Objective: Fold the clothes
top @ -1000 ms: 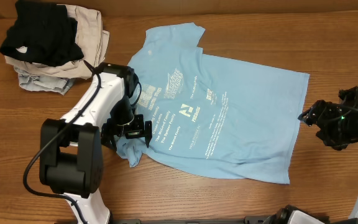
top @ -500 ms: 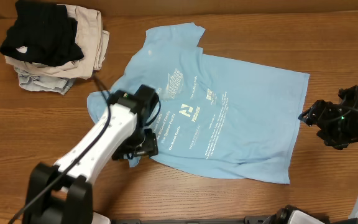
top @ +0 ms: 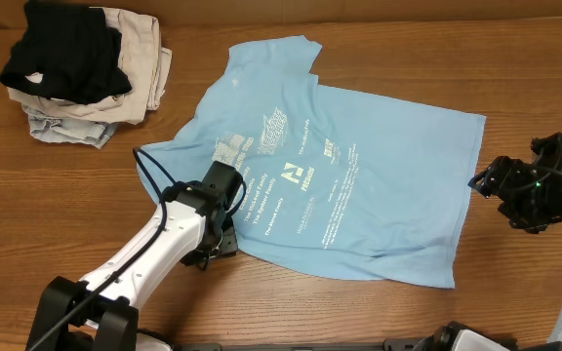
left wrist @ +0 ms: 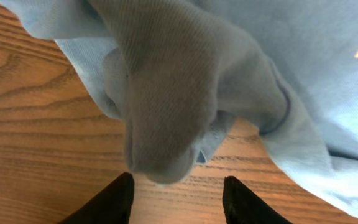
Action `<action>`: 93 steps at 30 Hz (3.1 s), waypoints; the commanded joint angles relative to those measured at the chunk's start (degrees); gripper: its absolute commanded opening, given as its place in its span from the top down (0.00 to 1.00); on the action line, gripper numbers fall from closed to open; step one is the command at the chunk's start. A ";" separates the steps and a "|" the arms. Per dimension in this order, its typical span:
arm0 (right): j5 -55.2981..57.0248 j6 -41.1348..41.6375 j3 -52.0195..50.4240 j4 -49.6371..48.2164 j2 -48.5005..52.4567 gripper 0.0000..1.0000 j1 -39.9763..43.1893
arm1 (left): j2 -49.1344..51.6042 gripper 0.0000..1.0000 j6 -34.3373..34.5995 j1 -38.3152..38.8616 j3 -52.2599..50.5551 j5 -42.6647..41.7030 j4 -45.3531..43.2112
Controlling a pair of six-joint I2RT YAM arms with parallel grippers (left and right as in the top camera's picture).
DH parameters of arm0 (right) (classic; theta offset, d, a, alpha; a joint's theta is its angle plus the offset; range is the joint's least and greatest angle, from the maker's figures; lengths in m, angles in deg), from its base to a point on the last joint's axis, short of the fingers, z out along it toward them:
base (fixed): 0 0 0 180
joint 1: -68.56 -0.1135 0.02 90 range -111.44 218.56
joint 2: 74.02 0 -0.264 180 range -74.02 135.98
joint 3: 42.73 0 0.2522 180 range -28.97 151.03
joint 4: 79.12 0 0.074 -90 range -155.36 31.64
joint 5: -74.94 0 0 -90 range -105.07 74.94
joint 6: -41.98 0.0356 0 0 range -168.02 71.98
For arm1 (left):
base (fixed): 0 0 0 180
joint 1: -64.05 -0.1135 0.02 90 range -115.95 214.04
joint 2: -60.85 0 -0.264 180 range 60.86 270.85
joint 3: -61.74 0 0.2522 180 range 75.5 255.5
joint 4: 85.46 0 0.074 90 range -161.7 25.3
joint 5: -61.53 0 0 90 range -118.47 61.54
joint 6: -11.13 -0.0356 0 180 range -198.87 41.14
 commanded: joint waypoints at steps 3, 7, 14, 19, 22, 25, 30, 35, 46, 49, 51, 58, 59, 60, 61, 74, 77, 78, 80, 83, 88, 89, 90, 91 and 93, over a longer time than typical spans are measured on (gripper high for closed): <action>0.50 -0.44 -0.13 -0.37 -0.22 0.25 -0.26 | 0.55 0.51 0.55 -0.39 -3.52 1.14 -2.93; 0.52 -0.46 -0.13 -0.42 -0.22 0.25 -0.26 | 0.61 0.57 0.57 -0.39 -6.40 0.92 -5.84; 0.50 -0.46 -0.13 -0.59 -0.22 0.25 -0.26 | 0.81 0.61 0.57 -1.20 -8.22 1.18 -9.60; 0.52 -0.46 -0.13 -0.57 -0.22 0.25 -0.26 | 1.90 0.60 0.52 -4.50 -8.22 2.34 -10.67; 0.50 -0.46 -0.13 -0.57 -0.22 0.25 -0.26 | 3.48 0.61 -0.33 -6.71 -8.22 3.04 -11.30; 0.50 -0.46 -0.13 -0.55 -0.22 0.25 -0.26 | 5.97 0.60 -1.66 -8.26 -8.22 2.16 -13.90; 0.50 -0.44 -0.13 -0.17 -0.22 0.25 -0.26 | 8.90 0.69 -4.00 -8.48 -8.22 -0.15 -17.00; 0.50 -0.46 -0.13 -0.15 -0.22 0.25 -0.26 | 9.11 0.83 -4.02 -8.50 -8.20 0.87 -17.14; 0.50 -0.39 -0.13 0.20 -0.22 0.26 -0.26 | 9.05 0.96 -5.29 -8.59 2.71 3.91 -0.76; 0.52 -0.20 -0.13 0.92 -0.22 0.27 -0.26 | 9.05 0.96 -5.84 -8.59 14.12 7.30 12.63; 0.52 -0.20 -0.13 1.68 -0.22 0.27 -0.26 | 9.05 0.96 -8.20 -8.57 21.75 7.58 19.80; 0.52 -0.15 -0.13 5.79 -0.22 0.28 -0.26 | 9.05 0.96 -13.46 -8.57 40.65 7.63 31.78; 0.50 -0.15 -0.13 6.62 -0.22 0.28 -0.26 | 9.05 0.96 -14.16 -8.57 41.92 7.63 31.93; 0.50 -0.15 -0.13 7.43 -0.22 0.28 -0.26 | 9.05 0.96 -14.64 -8.59 42.66 7.67 31.78; 0.50 0.15 -0.15 8.13 -0.22 0.28 -0.26 | 9.05 0.96 -15.15 -8.59 43.28 7.98 31.34; -10.54 3.13 -18.01 6.62 -0.48 0.51 -3.30 | 9.07 0.96 -15.13 -8.57 43.56 8.92 24.09; -11.82 8.96 -21.75 2.25 -2.38 0.57 -6.36 | 9.07 0.96 -15.13 -8.57 43.56 8.92 22.91; -11.26 10.95 -22.43 1.03 -3.39 0.58 -7.45 | 9.07 0.96 -15.13 -8.57 43.56 8.92 22.58; -7.19 17.05 -23.19 -0.79 -6.47 0.58 -10.54 | 9.07 0.96 -15.13 -8.57 43.56 8.92 21.99; 1.66 26.25 -23.21 -1.44 -12.55 0.53 -16.90 | 9.07 0.96 -15.13 -8.57 43.56 8.90 21.24; 12.39 41.16 -23.71 -0.37 -21.68 0.39 -30.69 | 9.07 0.96 -15.13 -8.57 43.56 8.92 20.04; 12.98 43.63 -24.37 -0.46 -22.73 0.38 -33.48 | 9.07 0.96 -15.13 -8.57 43.56 8.92 19.71; 12.96 45.77 -25.31 -0.68 -23.32 0.37 -35.91 | 9.07 0.96 -15.13 -8.57 43.56 8.92 19.32; 12.96 47.56 -26.27 -0.85 -23.50 0.37 -37.86 | 9.07 0.96 -15.13 -8.57 43.56 8.92 18.99; 12.94 50.25 -28.70 -1.62 -23.23 0.37 -41.79 | 9.07 0.96 -15.13 -8.57 43.56 8.92 18.25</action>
